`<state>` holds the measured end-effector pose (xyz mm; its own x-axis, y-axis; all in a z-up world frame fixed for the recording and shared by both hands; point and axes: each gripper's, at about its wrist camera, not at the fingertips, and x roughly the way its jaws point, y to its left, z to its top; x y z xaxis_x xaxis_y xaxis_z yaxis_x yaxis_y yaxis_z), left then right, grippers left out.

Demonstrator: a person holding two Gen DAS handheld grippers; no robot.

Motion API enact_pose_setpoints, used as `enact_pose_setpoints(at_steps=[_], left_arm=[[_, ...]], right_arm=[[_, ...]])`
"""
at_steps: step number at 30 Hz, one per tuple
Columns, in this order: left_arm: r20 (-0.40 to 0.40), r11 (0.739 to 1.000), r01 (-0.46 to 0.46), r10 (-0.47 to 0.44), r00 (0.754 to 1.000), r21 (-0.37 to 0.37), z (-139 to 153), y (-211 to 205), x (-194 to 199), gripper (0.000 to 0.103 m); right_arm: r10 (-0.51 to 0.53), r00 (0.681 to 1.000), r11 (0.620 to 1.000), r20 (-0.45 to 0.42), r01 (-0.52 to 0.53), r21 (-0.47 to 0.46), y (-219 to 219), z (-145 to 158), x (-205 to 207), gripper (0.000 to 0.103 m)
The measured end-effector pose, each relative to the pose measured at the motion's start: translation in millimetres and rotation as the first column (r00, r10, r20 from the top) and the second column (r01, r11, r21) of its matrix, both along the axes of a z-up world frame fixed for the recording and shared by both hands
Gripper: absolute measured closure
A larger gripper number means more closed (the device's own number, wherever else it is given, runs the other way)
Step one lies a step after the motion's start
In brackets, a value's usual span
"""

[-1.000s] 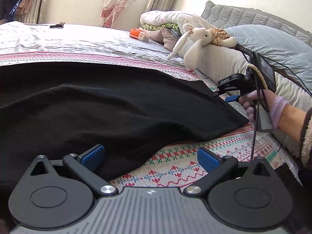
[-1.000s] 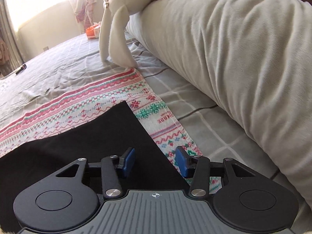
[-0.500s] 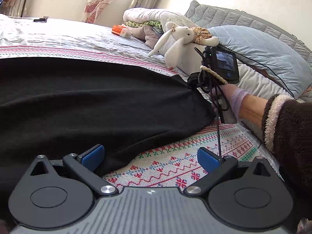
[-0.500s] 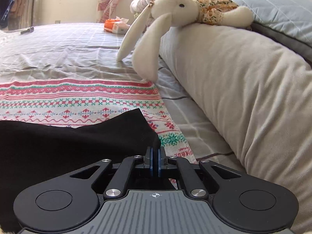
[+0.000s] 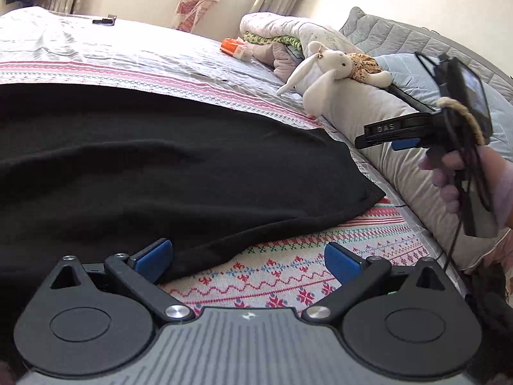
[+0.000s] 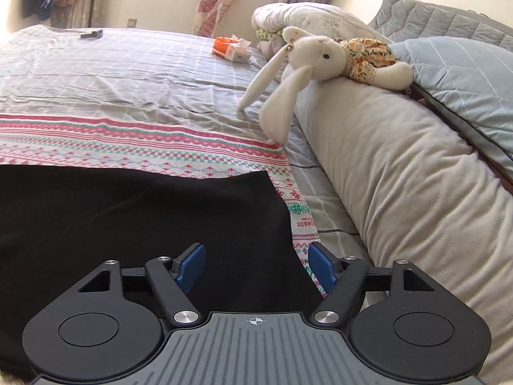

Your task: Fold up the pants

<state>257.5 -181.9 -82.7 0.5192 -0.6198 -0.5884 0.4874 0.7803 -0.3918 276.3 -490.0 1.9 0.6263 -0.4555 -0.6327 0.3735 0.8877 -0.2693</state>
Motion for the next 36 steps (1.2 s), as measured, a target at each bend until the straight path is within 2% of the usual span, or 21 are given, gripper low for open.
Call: enact_pose_setpoints(at_steps=[3, 6, 8, 13, 16, 20, 23, 29, 33, 35, 36], left_arm=[[-0.021, 0.999, -0.016, 0.016, 1.0, 0.042, 15.0, 14.9, -8.2, 0.0], [-0.002, 0.993, -0.049, 0.05, 0.999, 0.107, 32.4, 36.1, -20.8, 0.0], [0.005, 0.987, -0.078, 0.078, 0.997, 0.143, 41.8, 52.2, -29.1, 0.0], [-0.031, 0.971, -0.161, 0.169, 0.985, 0.178, 58.2, 101.0, -42.9, 0.0], [-0.039, 0.952, -0.214, 0.228, 0.973, 0.217, 63.5, 127.8, -48.1, 0.0], [-0.001, 0.921, -0.275, 0.286, 0.958, 0.277, 68.6, 160.3, -58.9, 0.0], [0.026, 0.896, -0.313, 0.322, 0.946, 0.314, 66.5, 182.0, -66.3, 0.0], [0.065, 0.842, -0.416, 0.42, 0.905, 0.343, 44.2, 226.0, -74.0, 0.0], [0.113, 0.814, -0.441, 0.432, 0.895, 0.379, 37.4, 254.4, -69.8, 0.0], [0.118, 0.809, -0.463, 0.452, 0.884, 0.363, 39.8, 265.8, -62.1, 0.0], [0.115, 0.805, -0.491, 0.482, 0.869, 0.334, 41.5, 274.7, -58.9, 0.0]], right_arm=[[0.037, 0.999, 0.998, -0.01, -0.036, 0.048, 26.8, 12.9, -23.6, 0.025], [0.08, 0.997, 0.994, -0.011, -0.079, 0.069, 57.2, 21.5, -40.2, 0.024], [0.111, 0.994, 0.99, -0.007, -0.11, 0.084, 78.6, 26.5, -49.6, 0.02], [0.183, 0.983, 0.978, -0.001, -0.182, 0.097, 130.8, 36.1, -67.6, 0.017], [0.219, 0.976, 0.971, 0.009, -0.219, 0.091, 162.3, 43.8, -75.1, 0.014], [0.269, 0.963, 0.957, 0.033, -0.271, 0.099, 199.1, 51.8, -80.7, 0.01], [0.31, 0.95, 0.944, 0.038, -0.313, 0.101, 226.4, 52.4, -79.6, 0.008], [0.385, 0.923, 0.915, 0.014, -0.384, 0.122, 282.0, 37.1, -59.1, 0.006], [0.442, 0.897, 0.887, -0.003, -0.436, 0.153, 324.6, 20.6, -34.7, 0.006], [0.474, 0.88, 0.87, -0.01, -0.467, 0.158, 348.4, 11.7, -19.7, 0.006], [0.489, 0.872, 0.862, -0.013, -0.481, 0.158, 360.6, 7.7, -11.9, 0.006]])
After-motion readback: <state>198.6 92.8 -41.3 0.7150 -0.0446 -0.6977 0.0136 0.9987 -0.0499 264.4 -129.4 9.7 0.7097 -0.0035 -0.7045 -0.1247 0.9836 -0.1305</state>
